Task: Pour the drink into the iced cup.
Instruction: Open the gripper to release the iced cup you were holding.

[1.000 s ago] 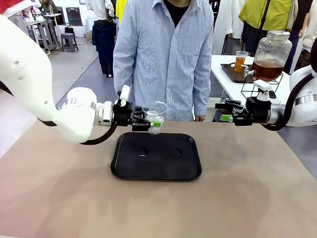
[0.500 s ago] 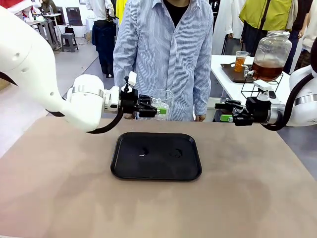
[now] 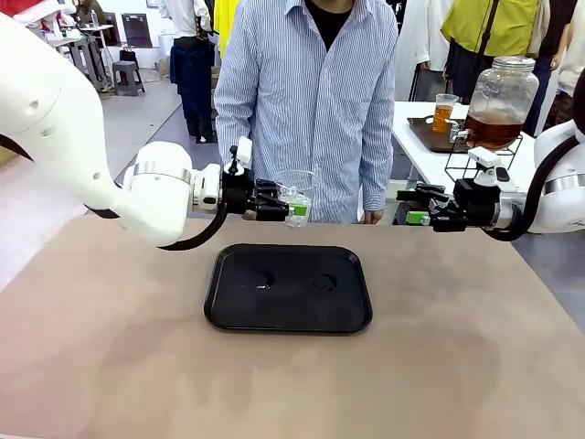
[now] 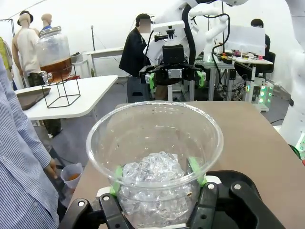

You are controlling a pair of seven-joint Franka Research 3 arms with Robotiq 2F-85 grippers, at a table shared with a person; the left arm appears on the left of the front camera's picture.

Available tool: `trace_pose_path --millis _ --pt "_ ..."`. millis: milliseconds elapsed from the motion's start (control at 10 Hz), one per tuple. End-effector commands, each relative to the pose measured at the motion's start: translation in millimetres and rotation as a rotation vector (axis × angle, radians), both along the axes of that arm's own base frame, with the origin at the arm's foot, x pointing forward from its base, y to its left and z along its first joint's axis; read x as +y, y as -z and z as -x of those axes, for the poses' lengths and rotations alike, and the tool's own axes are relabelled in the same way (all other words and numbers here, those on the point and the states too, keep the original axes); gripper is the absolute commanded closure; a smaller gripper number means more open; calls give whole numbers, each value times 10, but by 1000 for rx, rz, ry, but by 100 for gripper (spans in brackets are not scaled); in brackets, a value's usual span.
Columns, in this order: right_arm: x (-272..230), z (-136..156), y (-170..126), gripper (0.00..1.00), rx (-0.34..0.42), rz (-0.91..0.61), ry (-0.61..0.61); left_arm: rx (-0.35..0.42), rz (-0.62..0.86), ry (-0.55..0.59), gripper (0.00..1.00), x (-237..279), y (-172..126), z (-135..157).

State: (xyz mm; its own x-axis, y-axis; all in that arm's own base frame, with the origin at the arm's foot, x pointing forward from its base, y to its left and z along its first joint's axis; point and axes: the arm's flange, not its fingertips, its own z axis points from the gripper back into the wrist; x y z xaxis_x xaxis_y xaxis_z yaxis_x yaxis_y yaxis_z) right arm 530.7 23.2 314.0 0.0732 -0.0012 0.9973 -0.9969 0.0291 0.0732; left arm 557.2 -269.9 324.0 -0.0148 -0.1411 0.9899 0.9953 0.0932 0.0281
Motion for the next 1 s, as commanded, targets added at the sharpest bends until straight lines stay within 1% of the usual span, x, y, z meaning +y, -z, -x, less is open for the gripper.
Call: trace_pose_path --millis 0,900 --pt "9 -18 -39 0 9 3 -11 -18 4 5 36 -2 -27 19" --pt "9 -18 -39 0 9 3 -11 -18 4 5 36 -2 -27 19"
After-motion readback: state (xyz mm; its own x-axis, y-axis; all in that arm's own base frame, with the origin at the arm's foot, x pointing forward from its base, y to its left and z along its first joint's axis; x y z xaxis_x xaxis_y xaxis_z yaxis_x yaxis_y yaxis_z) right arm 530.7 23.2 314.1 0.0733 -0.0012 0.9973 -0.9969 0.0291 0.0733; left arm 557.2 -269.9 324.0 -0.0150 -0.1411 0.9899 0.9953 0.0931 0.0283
